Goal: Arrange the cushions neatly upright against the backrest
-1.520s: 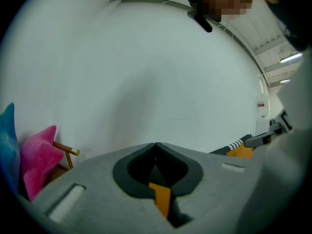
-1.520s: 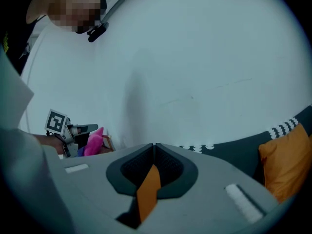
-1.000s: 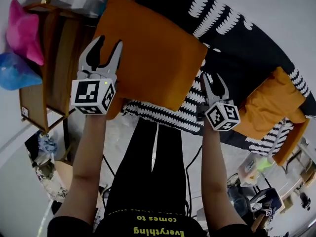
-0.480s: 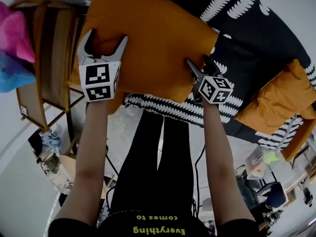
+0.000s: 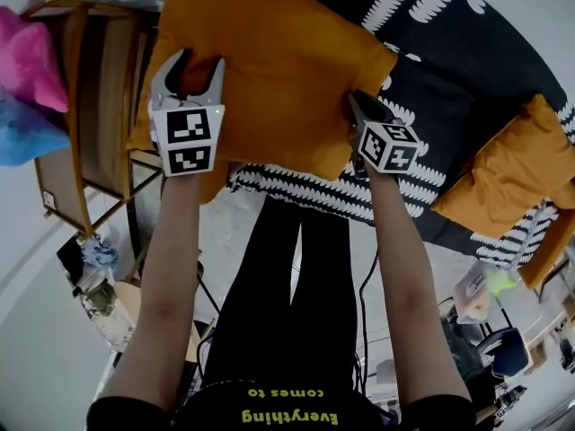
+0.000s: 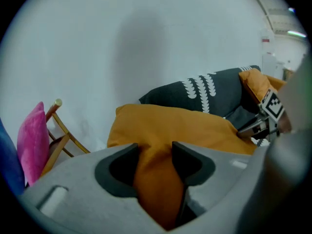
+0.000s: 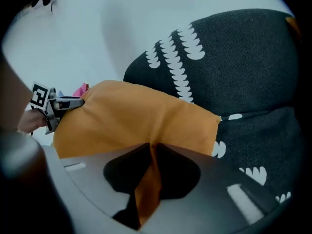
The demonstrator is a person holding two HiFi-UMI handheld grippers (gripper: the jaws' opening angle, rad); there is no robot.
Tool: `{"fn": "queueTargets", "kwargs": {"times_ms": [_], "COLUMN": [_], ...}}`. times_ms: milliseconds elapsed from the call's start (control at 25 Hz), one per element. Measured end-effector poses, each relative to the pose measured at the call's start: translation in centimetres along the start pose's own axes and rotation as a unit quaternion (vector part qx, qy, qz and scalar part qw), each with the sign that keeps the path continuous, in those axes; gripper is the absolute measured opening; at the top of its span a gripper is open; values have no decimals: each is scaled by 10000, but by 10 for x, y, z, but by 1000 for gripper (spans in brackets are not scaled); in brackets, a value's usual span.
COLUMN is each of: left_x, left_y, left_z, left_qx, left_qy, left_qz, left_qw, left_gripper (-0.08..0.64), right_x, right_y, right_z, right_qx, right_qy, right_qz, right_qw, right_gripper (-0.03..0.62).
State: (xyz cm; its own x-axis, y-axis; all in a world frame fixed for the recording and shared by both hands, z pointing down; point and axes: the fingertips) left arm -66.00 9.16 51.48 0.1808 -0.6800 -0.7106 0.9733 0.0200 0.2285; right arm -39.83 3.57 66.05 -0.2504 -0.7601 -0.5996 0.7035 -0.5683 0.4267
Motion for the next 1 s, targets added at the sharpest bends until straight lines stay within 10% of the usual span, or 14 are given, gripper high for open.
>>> {"fn": "queueTargets", "kwargs": {"times_ms": [240,600,1000], "left_x": [5,25,111], "left_y": [-2,7,50], "left_z": [-16,-79,-54], "left_qx": [22,-301,-1095], "left_qy": [108,723,2241], "left_qz": [-178,-1400,-1464], "left_qw": [9998,9871,9573], "left_gripper": [30,6,6], "right_x": [5,55,186], "right_y": [-3,-23,4], "right_z": [-20,-129,-246], "right_qx": [-163,-164,-1096], "right_qy": [159,1461,3182], "right_qz": [-30,381,-924], "right_qw": [9997,9884,9371], "right_gripper": [18,18,18]}}
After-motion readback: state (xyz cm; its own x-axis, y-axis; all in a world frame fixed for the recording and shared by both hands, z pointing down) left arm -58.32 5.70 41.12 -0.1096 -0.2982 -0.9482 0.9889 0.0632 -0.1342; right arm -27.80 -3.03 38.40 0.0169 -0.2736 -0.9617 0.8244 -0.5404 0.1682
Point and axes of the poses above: the fingertips, and each gripper's own axes: z forward along the fingers, y to its right, x out of its top, and after that the axes turned 4 degrees about -x, right-handed
